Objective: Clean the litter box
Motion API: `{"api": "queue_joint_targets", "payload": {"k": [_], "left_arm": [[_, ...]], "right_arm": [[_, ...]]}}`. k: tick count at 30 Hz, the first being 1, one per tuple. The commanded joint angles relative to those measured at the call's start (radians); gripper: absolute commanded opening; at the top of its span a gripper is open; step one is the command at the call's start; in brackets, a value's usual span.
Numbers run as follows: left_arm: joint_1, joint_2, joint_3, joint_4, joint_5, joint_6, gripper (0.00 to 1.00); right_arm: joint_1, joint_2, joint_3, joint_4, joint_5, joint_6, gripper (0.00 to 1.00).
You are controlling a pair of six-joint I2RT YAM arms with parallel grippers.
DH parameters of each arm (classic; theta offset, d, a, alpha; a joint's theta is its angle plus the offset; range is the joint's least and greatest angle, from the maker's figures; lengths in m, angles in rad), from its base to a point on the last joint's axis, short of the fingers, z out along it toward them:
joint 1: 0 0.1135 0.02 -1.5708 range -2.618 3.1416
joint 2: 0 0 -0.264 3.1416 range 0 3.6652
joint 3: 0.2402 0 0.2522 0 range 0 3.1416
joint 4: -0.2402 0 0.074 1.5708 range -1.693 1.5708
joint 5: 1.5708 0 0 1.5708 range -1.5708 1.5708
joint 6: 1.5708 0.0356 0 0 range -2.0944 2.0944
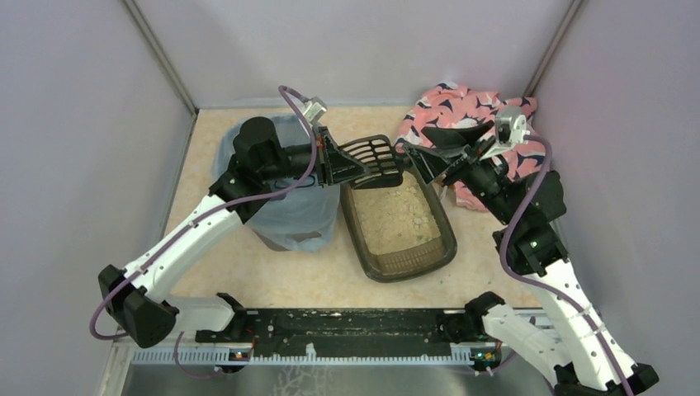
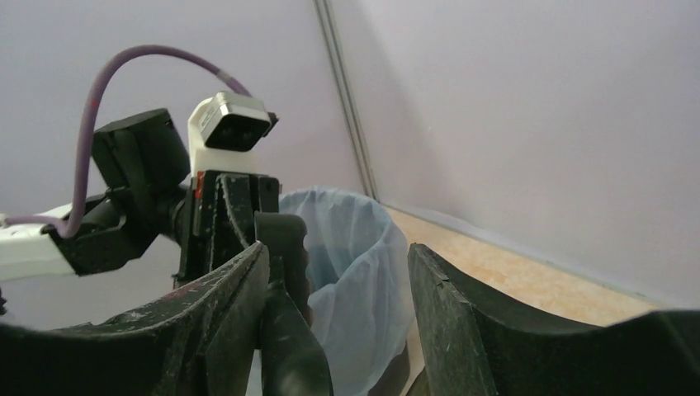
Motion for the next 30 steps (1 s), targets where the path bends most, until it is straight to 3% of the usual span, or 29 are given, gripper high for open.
{"api": "queue_joint_targets", "payload": {"k": [1,8,19,26,30], "left_arm": [[0.063,-0.004,0.0,0.077,0.179,-0.084,0.0],[0.103,0.075,-0.012,0.216,0.34,-0.245,0.0],[0.103,0.062,-0.062,0.275,0.357,-0.285,0.0],[0.102,0.038,-0.102,0.278,0.346,-0.284,0.0],[0.103,0.033,-0.105,0.3,0.349,-0.298,0.0]], "right_arm": [[-0.002,-0.055,0.027,-0.066,-0.074,-0.062,0.63],[-0.002,-0.12,0.044,-0.14,-0.144,-0.106,0.66],[-0.002,-0.109,0.036,-0.15,-0.159,-0.124,0.65],[-0.002,-0.073,0.03,-0.059,-0.173,-0.106,0.64],[-0.002,-0.062,0.029,-0.048,-0.182,-0.099,0.52]]}}
